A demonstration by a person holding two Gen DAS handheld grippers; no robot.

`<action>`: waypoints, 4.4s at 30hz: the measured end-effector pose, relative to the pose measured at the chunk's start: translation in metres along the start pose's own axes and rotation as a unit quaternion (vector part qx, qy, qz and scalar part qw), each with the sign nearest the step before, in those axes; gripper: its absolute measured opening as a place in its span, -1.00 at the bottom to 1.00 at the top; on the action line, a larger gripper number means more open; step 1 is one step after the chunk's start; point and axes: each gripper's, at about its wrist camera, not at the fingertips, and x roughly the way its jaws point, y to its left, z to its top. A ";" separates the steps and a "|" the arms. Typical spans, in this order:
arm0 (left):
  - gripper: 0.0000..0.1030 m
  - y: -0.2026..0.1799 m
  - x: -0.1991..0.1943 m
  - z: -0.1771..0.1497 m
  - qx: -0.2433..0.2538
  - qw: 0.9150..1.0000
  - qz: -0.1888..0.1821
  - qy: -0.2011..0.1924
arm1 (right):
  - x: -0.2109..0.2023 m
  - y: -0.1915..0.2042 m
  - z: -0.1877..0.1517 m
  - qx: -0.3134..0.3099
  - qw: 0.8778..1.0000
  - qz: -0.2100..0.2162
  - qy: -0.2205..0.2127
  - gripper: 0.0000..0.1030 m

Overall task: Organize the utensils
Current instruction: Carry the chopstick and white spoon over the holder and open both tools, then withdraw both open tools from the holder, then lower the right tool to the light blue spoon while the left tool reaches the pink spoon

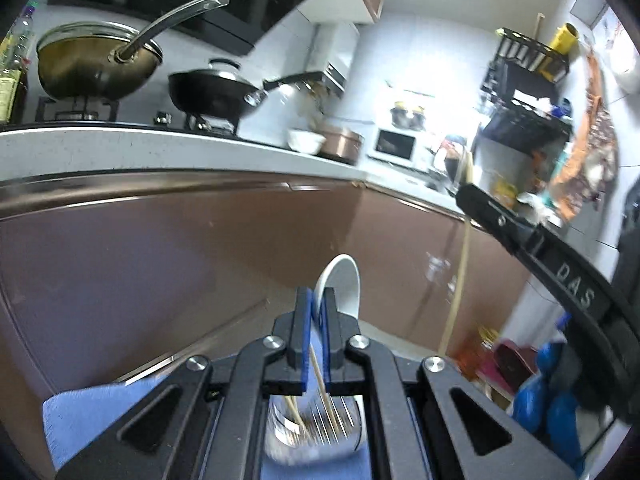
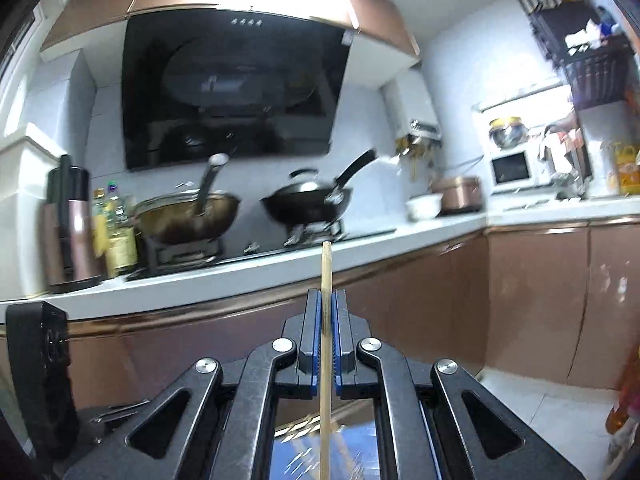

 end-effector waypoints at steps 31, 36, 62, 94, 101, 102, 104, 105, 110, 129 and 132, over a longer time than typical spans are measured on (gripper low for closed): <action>-0.44 -0.003 -0.007 -0.041 0.013 0.998 0.045 -0.045 | -0.009 -0.018 -0.063 -0.029 0.995 -0.089 0.035 -0.50; -0.22 -0.007 -0.059 -0.028 0.015 0.998 0.058 -0.035 | -0.045 -0.009 -0.043 -0.031 0.995 -0.090 0.037 -0.36; 0.30 -0.054 -0.241 -0.056 0.088 0.984 0.148 -0.038 | -0.212 0.023 -0.046 -0.029 0.991 -0.107 0.076 0.42; 0.36 -0.033 -0.300 -0.083 0.073 0.976 0.198 -0.046 | -0.277 0.041 -0.060 -0.033 0.985 -0.162 0.048 0.97; 0.39 -0.018 -0.294 -0.084 0.058 0.973 0.221 -0.033 | -0.270 0.029 -0.066 -0.009 0.990 -0.132 0.051 0.99; 0.39 -0.015 -0.291 -0.085 0.056 0.973 0.223 -0.029 | -0.266 0.028 -0.068 -0.007 0.990 -0.128 0.055 0.99; 0.39 -0.010 -0.285 -0.087 0.053 0.972 0.229 -0.018 | -0.256 0.026 -0.074 -0.007 0.991 -0.116 0.071 0.99; 0.39 -0.007 -0.281 -0.088 0.051 0.971 0.232 -0.013 | -0.252 0.026 -0.078 -0.008 0.991 -0.113 0.077 0.99; 0.39 0.011 -0.261 -0.097 0.043 0.967 0.250 0.014 | -0.225 0.026 -0.096 -0.005 0.990 -0.082 0.114 0.99; 0.32 0.182 -0.165 -0.167 -0.234 0.932 0.117 0.251 | -0.059 0.066 -0.177 -0.006 0.931 0.045 0.363 0.59; 0.17 0.197 -0.153 -0.178 -0.258 0.921 0.108 0.270 | -0.025 0.076 -0.194 -0.002 0.912 0.070 0.405 0.32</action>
